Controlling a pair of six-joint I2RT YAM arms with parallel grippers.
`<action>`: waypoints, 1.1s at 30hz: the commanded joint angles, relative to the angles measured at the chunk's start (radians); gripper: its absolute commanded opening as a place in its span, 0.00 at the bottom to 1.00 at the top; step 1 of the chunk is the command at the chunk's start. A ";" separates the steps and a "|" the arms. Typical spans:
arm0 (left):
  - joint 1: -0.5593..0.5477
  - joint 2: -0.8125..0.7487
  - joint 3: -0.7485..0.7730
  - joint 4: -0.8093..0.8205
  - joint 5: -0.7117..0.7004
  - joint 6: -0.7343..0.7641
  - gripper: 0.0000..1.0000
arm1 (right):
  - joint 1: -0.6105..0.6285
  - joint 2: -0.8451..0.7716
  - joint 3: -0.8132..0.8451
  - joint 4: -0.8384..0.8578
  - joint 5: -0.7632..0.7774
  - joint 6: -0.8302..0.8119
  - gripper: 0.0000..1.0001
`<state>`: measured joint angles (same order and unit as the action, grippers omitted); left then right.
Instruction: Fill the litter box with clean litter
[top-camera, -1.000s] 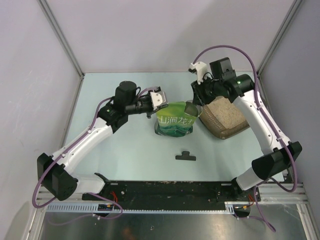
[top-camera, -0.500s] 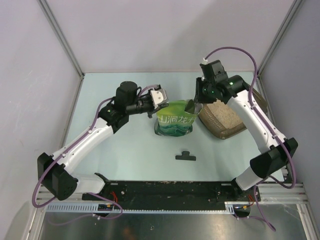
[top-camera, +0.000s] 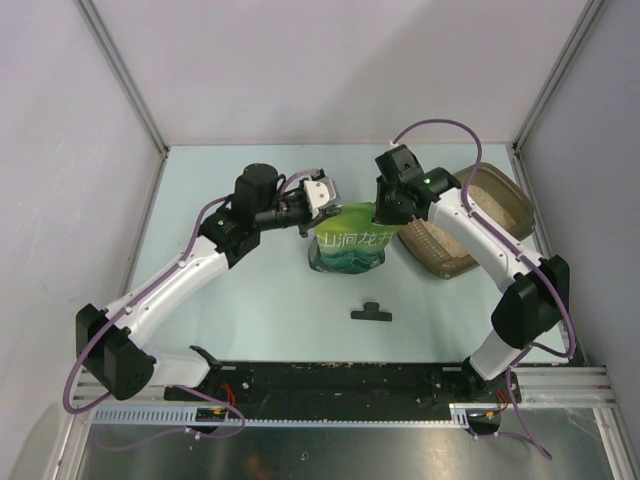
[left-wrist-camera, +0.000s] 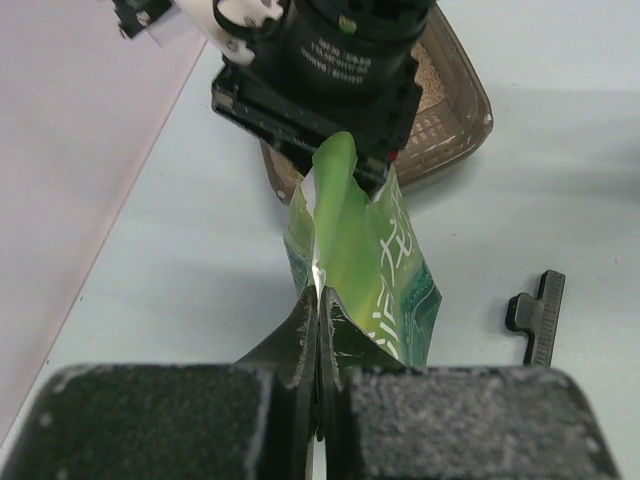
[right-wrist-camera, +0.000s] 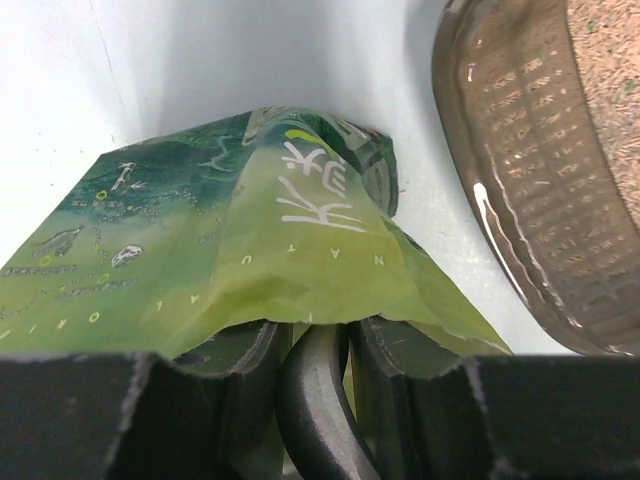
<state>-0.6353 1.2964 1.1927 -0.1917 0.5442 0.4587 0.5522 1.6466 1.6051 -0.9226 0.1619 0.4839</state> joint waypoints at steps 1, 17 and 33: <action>-0.020 -0.013 0.090 0.184 0.043 -0.064 0.00 | 0.003 0.015 -0.126 -0.009 0.087 0.028 0.00; -0.020 0.017 0.094 0.187 0.033 -0.101 0.00 | -0.156 0.013 -0.379 0.389 -0.618 0.075 0.00; -0.018 -0.055 0.033 0.121 -0.059 -0.019 0.00 | -0.481 -0.071 -0.379 0.484 -1.139 0.113 0.00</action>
<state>-0.6598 1.3453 1.2171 -0.1322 0.5098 0.4061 0.1291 1.6245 1.2335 -0.4351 -0.8772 0.5541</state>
